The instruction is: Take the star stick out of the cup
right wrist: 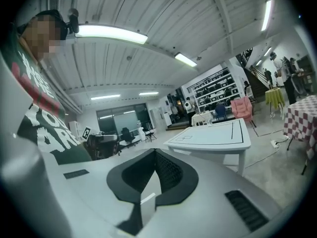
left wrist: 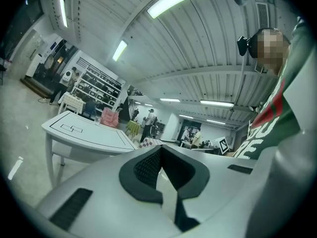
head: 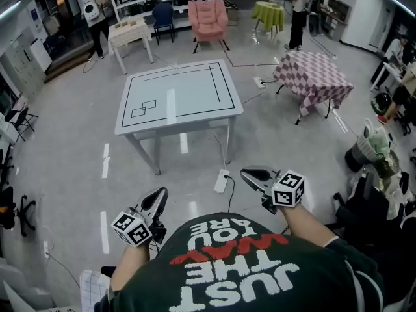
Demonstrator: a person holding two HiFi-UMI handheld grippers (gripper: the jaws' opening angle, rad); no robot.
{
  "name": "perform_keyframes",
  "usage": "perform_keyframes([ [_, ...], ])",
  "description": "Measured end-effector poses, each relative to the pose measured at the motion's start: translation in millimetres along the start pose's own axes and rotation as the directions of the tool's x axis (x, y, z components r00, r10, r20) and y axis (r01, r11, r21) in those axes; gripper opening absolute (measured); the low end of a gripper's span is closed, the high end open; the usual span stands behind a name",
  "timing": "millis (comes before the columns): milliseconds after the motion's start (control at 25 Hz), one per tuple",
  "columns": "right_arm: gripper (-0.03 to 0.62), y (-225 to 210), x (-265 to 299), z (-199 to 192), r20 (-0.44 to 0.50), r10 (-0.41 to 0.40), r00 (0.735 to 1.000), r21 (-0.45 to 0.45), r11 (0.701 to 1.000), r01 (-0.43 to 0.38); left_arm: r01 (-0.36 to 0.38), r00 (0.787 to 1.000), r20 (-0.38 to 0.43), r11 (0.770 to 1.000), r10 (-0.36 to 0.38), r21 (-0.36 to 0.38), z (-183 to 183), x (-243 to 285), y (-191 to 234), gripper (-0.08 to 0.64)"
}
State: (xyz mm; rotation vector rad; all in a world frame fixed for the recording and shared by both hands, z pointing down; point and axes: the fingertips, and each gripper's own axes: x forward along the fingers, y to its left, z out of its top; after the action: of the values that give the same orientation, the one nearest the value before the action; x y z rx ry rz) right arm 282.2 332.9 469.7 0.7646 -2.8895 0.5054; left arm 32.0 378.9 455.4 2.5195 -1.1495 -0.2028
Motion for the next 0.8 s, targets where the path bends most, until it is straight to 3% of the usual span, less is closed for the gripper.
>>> perform_keyframes([
  [200, 0.032, -25, -2, 5, -0.013, 0.006, 1.000, -0.009, 1.000, -0.006, -0.035, 0.999, 0.001, 0.999, 0.035, -0.005, 4, 18, 3, 0.006],
  [480, 0.034, -48, 49, 21, -0.043, 0.014, 0.999, -0.033, 0.999, -0.016, -0.033, 0.999, 0.020, 0.999, 0.033, -0.014, 13, 28, 53, 0.006],
  [640, 0.032, -66, 107, 31, -0.067, 0.003, 0.998, -0.045, 0.999, -0.006, -0.010, 1.000, 0.021, 1.000, 0.011, -0.026, 18, 37, 115, 0.006],
  [800, 0.034, -93, 191, 49, -0.067, -0.038, 0.997, -0.051, 0.998, 0.034, 0.031, 0.999, 0.016, 0.999, -0.030, -0.035, 39, 52, 203, 0.005],
])
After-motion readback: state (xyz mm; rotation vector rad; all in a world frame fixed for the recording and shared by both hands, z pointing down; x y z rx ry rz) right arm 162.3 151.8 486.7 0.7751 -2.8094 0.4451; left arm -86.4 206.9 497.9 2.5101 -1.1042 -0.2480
